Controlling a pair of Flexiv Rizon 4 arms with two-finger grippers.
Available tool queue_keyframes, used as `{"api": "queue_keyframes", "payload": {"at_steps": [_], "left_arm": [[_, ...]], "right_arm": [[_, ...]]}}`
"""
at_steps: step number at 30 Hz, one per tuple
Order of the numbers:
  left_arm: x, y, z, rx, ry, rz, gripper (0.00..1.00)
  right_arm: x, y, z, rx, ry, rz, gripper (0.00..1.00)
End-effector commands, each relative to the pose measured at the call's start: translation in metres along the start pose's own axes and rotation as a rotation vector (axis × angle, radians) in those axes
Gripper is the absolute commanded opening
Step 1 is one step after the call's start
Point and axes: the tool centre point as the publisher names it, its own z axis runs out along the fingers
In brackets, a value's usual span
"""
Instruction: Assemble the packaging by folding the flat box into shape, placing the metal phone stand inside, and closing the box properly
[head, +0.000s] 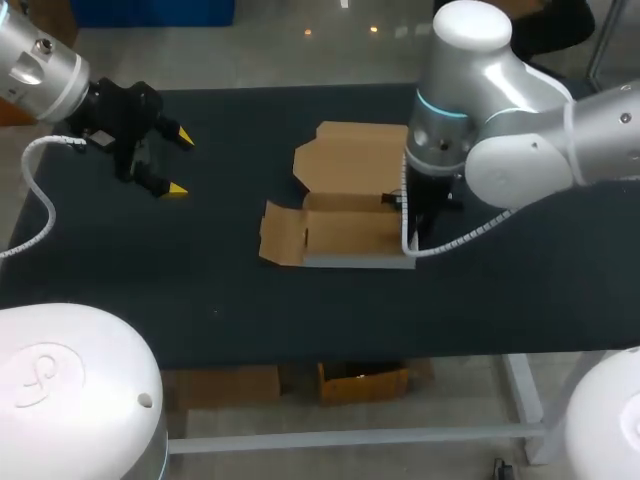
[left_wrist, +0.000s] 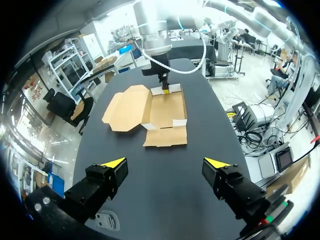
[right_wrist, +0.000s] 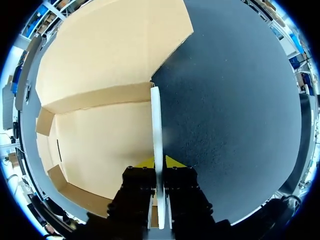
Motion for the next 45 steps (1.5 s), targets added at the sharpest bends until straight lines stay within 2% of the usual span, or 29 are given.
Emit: {"api": "queue_keyframes", "payload": {"at_steps": [1, 13, 22, 33, 40, 45], "left_arm": [[0.0002, -0.0002, -0.0002, -0.002, 0.0, 0.0, 1.0], [0.0002, -0.0002, -0.0002, -0.002, 0.0, 0.0, 1.0], [0.0002, -0.0002, -0.0002, -0.002, 0.0, 0.0, 1.0], [0.0002, -0.0002, -0.0002, -0.002, 0.0, 0.0, 1.0], [0.0002, -0.0002, -0.0002, -0.002, 0.0, 0.0, 1.0], [0.0002, -0.0002, -0.0002, -0.002, 0.0, 0.0, 1.0]], "right_arm": [[0.0048, 0.0021, -0.0027, 0.018, -0.029, -0.012, 0.0], [0.0065, 0.0003, -0.0008, 0.027, -0.122, -0.075, 0.0], [0.0057, -0.0025, 0.0023, 0.034, -0.224, -0.029, 0.0], [0.0028, -0.0001, 0.0003, 0.04, -0.408, 0.047, 0.0], [0.0014, 0.0012, -0.0017, 0.023, -0.476, 0.071, 0.0], [-0.0001, 0.0011, -0.0021, -0.002, -0.437, 0.068, 0.0]]}}
